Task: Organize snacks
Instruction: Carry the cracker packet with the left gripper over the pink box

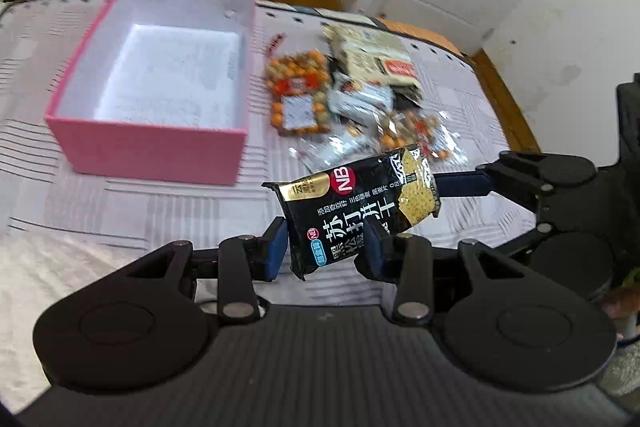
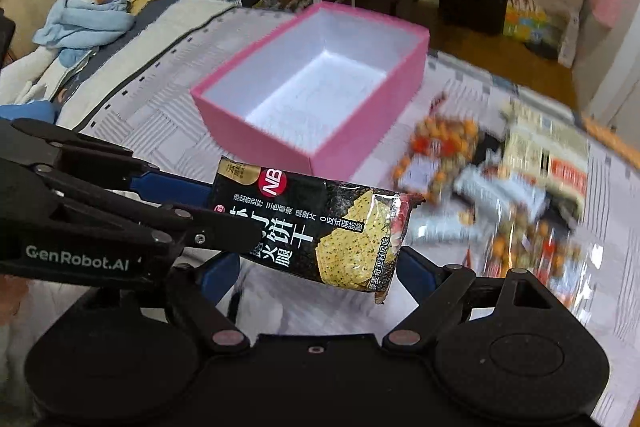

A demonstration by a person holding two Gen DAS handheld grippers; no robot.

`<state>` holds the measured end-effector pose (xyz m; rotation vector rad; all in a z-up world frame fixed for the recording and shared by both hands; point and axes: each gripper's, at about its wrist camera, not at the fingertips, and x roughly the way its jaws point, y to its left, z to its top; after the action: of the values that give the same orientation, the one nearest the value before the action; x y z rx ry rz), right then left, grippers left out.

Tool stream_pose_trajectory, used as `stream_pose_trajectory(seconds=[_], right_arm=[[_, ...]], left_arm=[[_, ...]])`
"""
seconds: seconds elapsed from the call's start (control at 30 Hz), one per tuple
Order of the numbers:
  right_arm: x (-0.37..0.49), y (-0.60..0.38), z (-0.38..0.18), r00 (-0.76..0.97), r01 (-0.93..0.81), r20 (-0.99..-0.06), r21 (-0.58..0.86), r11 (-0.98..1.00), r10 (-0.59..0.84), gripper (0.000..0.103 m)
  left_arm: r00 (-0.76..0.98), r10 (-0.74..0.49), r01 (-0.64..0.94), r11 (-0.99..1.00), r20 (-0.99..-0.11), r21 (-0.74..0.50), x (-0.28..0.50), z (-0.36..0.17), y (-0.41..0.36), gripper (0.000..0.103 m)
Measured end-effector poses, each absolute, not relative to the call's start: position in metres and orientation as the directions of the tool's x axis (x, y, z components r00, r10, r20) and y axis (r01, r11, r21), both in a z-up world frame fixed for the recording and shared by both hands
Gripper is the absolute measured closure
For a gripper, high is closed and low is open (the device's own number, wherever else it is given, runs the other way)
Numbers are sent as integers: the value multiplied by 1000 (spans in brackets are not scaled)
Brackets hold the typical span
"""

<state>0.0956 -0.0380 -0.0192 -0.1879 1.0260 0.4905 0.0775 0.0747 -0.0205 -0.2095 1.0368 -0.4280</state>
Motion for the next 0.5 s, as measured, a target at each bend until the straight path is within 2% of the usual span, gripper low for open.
stream_pose_trajectory(seconds=[0.27, 0.5], right_arm=[[151, -7, -12, 493, -531, -797, 42, 846, 349, 14], [215, 19, -40, 495, -623, -771, 7, 782, 401, 14]], left_arm=[[541, -380, 201, 925, -750, -324, 114, 1, 108, 64], [579, -313, 117, 946, -752, -304, 180, -24, 134, 64]])
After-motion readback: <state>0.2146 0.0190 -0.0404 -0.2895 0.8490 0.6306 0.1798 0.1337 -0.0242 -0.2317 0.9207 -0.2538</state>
